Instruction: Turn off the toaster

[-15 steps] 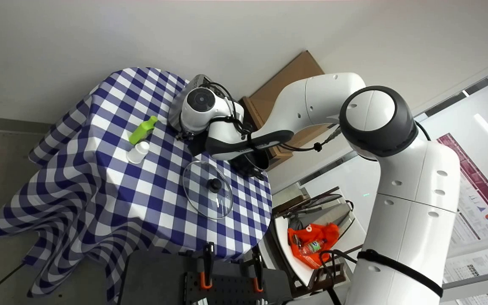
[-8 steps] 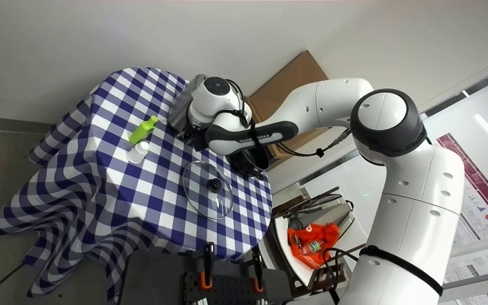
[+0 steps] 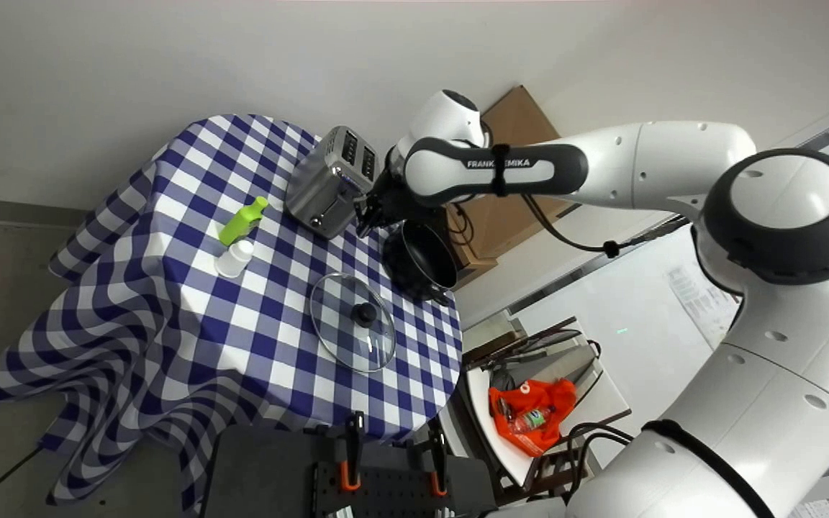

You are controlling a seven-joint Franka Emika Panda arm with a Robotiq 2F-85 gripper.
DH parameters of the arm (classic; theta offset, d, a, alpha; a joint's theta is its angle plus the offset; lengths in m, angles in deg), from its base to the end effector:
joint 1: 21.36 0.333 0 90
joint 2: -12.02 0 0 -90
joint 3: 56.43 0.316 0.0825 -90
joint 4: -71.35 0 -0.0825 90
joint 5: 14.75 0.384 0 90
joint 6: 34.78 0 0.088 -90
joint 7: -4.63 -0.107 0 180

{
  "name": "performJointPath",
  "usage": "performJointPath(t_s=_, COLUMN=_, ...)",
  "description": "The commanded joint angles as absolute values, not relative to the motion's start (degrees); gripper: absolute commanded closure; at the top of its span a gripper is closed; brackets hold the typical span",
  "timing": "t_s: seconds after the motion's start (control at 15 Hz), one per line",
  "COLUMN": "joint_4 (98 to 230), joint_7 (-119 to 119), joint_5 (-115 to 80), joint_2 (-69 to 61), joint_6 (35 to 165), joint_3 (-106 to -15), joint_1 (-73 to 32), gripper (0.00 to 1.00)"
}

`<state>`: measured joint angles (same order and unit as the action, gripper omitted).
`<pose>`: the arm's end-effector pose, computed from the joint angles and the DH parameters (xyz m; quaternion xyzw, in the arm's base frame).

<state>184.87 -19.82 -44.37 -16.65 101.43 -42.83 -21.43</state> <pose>0.5887 0.1331 0.2105 0.9891 0.0872 0.0033 0.1182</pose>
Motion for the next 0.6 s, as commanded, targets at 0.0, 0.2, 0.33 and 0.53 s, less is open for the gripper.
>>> performJointPath(t_s=0.0, joint_4=192.41, joint_7=-16.29, joint_5=-28.48, joint_2=-3.94, joint_6=95.14, joint_3=-40.36, joint_1=-22.72, gripper=1.00)
performJointPath(t_s=0.2, joint_4=195.53, joint_7=-11.83, joint_5=-14.37, joint_2=5.23, joint_6=89.07, joint_3=-42.84, joint_1=-21.03, gripper=1.00)
performJointPath(t_s=0.33, joint_4=197.70, joint_7=-9.93, joint_5=-9.00, joint_2=11.05, joint_6=84.36, joint_3=-44.78, joint_1=-20.50, gripper=1.00)
performJointPath(t_s=0.53, joint_4=200.23, joint_7=-9.00, joint_5=-7.88, joint_2=18.44, joint_6=75.26, joint_3=-47.85, joint_1=-20.15, gripper=1.00)
